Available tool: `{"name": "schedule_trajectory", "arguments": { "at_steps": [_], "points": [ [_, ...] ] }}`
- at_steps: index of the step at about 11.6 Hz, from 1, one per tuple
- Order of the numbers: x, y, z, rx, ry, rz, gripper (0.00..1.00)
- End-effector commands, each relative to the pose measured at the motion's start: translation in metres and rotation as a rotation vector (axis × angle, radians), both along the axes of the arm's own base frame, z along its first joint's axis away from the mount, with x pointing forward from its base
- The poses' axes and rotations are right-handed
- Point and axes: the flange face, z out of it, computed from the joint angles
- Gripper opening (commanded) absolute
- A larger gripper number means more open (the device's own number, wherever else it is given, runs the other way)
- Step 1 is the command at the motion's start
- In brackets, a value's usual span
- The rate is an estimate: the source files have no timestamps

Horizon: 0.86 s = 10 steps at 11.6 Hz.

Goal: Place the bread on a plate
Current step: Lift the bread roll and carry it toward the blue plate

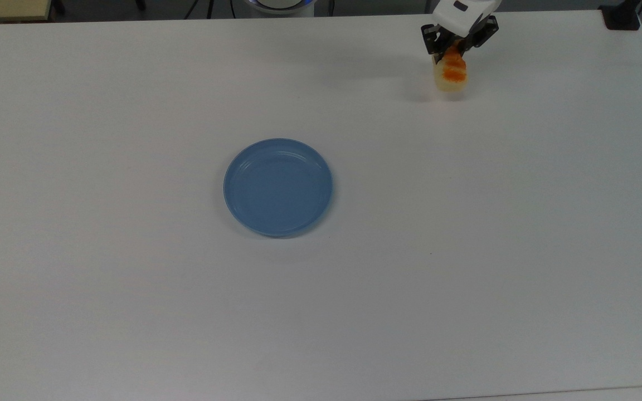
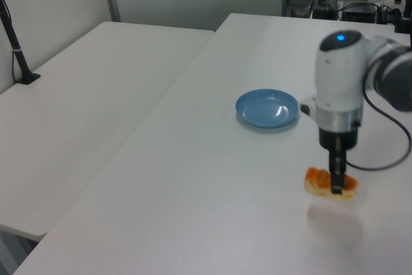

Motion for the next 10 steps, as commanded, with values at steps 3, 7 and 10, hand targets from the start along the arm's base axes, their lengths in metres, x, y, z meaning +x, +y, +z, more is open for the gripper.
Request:
{"name": "schedule_trajectory", "arguments": {
  "at_steps": [3,7,10],
  "points": [
    [0.122,-0.111,0.127,0.006,-0.108,-0.092,0.39],
    [0.185,-0.188,0.146,-0.042,-0.157,-0.177,0.37],
    [0.216,-0.236,0.142,-0.064,-0.098,-0.186,0.37]
  ]
}}
